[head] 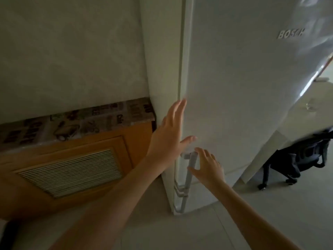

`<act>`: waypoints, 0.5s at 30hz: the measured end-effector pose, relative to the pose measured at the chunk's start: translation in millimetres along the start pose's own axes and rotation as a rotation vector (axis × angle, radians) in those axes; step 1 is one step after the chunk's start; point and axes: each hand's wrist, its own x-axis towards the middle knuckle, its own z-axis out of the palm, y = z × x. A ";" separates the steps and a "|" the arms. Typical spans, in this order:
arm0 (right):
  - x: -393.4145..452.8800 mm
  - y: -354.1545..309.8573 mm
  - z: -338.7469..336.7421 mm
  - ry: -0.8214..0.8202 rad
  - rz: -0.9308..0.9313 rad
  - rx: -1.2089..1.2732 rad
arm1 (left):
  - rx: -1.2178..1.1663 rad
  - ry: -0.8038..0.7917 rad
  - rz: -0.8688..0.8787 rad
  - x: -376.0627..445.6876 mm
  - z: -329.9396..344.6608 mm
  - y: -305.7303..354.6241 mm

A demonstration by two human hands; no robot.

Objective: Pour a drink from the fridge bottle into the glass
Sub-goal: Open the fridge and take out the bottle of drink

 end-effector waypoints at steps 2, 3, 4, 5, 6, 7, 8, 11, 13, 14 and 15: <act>14.1 -4.9 4.7 -0.028 0.008 0.026 | -0.079 0.011 0.027 16.6 10.4 -6.0; 19.5 -6.6 7.3 -0.051 0.006 0.029 | -0.124 0.011 0.004 23.1 15.5 -9.8; 23.2 -9.9 7.3 -0.084 0.012 0.043 | -0.163 0.024 -0.008 28.7 20.4 -14.4; 28.0 -10.6 9.5 -0.097 0.011 0.052 | -0.202 0.053 -0.012 32.5 26.2 -20.7; 30.7 -12.4 10.5 -0.100 0.014 0.057 | -0.222 0.075 -0.006 34.1 29.3 -25.2; 32.9 -13.4 11.5 -0.089 0.019 0.045 | -0.229 0.098 0.006 35.6 31.8 -30.2; 33.7 -16.0 10.2 -0.084 0.033 0.020 | -0.234 0.120 0.027 37.4 32.5 -34.7; 35.1 -18.9 12.4 -0.087 0.048 -0.085 | -0.328 0.175 0.062 43.8 35.9 -43.7; 35.1 -19.1 13.4 -0.099 0.059 -0.091 | -0.363 0.197 0.111 47.8 38.0 -48.3; 34.8 -19.7 13.8 -0.104 0.064 -0.080 | -0.376 0.203 0.138 48.8 39.8 -50.7; 35.0 -20.5 13.8 -0.104 0.070 -0.072 | -0.393 0.207 0.154 49.7 41.2 -52.5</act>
